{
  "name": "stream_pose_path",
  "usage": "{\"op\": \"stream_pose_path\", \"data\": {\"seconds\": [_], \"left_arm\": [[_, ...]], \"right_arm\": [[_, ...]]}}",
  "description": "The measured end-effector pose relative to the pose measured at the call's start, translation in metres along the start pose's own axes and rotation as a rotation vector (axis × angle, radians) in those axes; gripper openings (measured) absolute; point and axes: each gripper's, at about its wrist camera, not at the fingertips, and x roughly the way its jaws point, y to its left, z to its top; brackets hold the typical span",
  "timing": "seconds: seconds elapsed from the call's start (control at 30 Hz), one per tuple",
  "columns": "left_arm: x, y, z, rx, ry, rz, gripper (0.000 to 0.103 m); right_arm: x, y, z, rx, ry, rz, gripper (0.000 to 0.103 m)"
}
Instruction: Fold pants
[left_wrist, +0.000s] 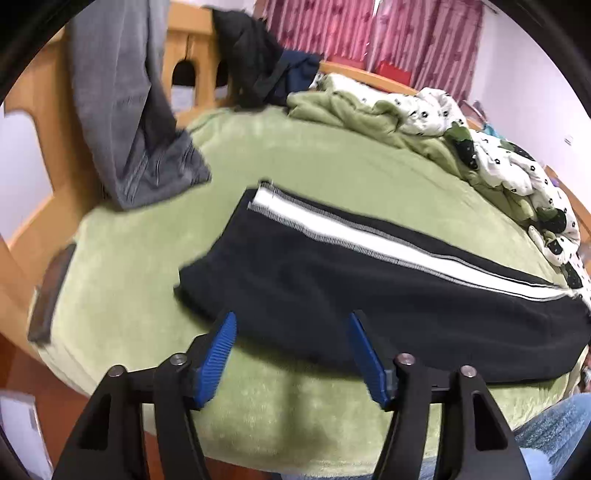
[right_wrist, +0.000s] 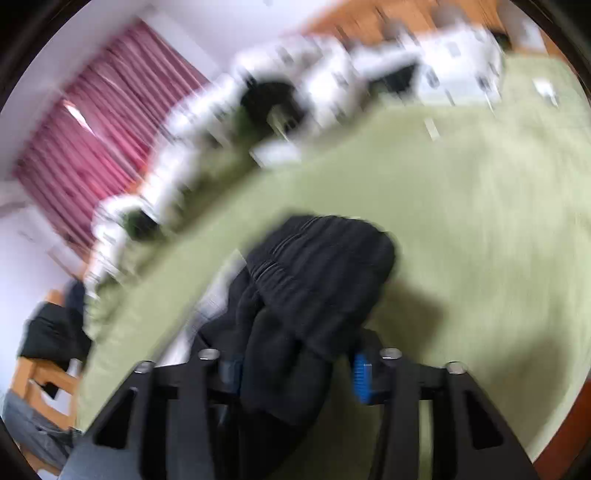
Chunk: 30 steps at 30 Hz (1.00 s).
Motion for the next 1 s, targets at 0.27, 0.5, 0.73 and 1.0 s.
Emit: {"op": "stream_pose_path", "data": {"seconds": [0.27,0.5,0.73,1.0], "left_arm": [[0.029,-0.019,0.033,0.058,-0.039,-0.003,0.065],[0.096,-0.012,0.089,-0.006,-0.001,-0.031,0.065],[0.173,0.014,0.123,-0.083,0.077,0.009,0.046],[0.182,0.015,0.121,-0.019,0.002,0.018,0.02]], "right_arm": [[0.022,-0.009,-0.02,-0.127,0.176,-0.18,0.06],[-0.038,-0.012,-0.041,-0.168,0.131,-0.316,0.065],[-0.058,0.053,-0.05,-0.288,0.066,-0.356,0.065],[-0.016,0.137,-0.08,-0.442,0.111,-0.282,0.065]]}}
